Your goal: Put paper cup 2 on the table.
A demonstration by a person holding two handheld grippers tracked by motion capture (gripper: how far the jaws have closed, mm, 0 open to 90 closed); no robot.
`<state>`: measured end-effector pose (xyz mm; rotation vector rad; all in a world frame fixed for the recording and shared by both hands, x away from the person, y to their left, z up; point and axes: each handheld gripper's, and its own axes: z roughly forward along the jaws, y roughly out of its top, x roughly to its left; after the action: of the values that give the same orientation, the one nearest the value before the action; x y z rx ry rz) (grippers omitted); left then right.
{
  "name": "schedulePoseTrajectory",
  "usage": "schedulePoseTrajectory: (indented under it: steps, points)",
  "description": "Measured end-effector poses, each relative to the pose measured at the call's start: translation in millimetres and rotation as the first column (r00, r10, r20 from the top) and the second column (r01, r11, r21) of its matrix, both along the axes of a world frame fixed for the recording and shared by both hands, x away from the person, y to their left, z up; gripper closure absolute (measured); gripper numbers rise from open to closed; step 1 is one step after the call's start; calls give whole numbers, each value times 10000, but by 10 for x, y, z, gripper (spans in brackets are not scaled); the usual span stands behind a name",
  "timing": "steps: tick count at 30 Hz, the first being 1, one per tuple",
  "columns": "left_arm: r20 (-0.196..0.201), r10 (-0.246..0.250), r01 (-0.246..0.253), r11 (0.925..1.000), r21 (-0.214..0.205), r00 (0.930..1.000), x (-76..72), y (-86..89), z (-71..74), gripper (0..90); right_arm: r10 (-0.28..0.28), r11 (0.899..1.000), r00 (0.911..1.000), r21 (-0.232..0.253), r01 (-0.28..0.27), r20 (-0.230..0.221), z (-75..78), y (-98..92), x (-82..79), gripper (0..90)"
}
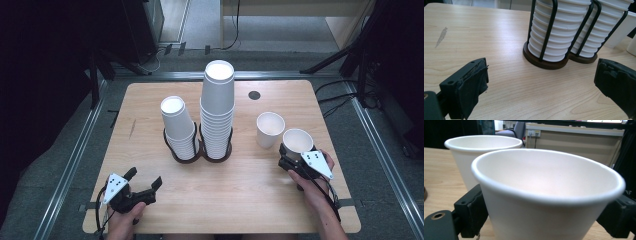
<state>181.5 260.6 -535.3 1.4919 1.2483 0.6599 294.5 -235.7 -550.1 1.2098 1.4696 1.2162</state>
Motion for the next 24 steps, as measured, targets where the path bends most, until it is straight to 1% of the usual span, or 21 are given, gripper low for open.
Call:
schedulePoseTrajectory:
  steps: [2,4,7,8,9,11,12,15,19,20,22,24]
  points:
    - [-1,-5,5,10000,5,10000,0,1,0,0,50,10000,10000,-59,-50,-26,-5,4,-1,95]
    - [-2,-5,5,10000,5,10000,-2,6,1,0,86,10000,9999,-46,-87,-147,-9,6,-3,92]
    - [-9,15,-15,10000,9,10000,-3,11,1,0,141,9999,9997,85,-139,-207,4,5,-13,79]
    - [-13,18,-18,10000,22,10000,-2,13,-1,0,264,9994,9994,212,-259,-211,14,-3,-17,54]
    - [-13,18,-18,10000,22,10000,-2,13,-1,0,264,9994,9994,212,-259,-211,14,-3,-17,54]
    - [-9,33,-33,10000,37,10000,-2,15,-1,0,390,9983,9990,435,-380,-209,32,-14,-35,43]
    - [-9,31,-31,10000,40,10000,-2,16,-1,0,390,9983,9990,435,-380,-209,32,-14,-35,43]
    - [-4,55,-55,10000,50,10000,-4,24,0,0,498,9969,9984,626,-480,-280,77,-32,-72,16]
    - [-22,93,-93,9999,42,10000,-6,38,0,0,590,9966,9978,602,-571,-304,99,-49,-105,3]
    - [-33,104,-104,9999,39,9999,-5,42,-2,0,611,9971,9978,471,-599,-242,106,-64,-133,3]
    - [-52,149,-148,9999,65,9999,-5,50,-6,0,633,9971,9977,438,-622,-232,109,-71,-151,3]
    - [-60,220,-219,9995,233,9997,-1,62,-18,0,658,9972,9976,360,-651,-192,116,-97,-219,0]
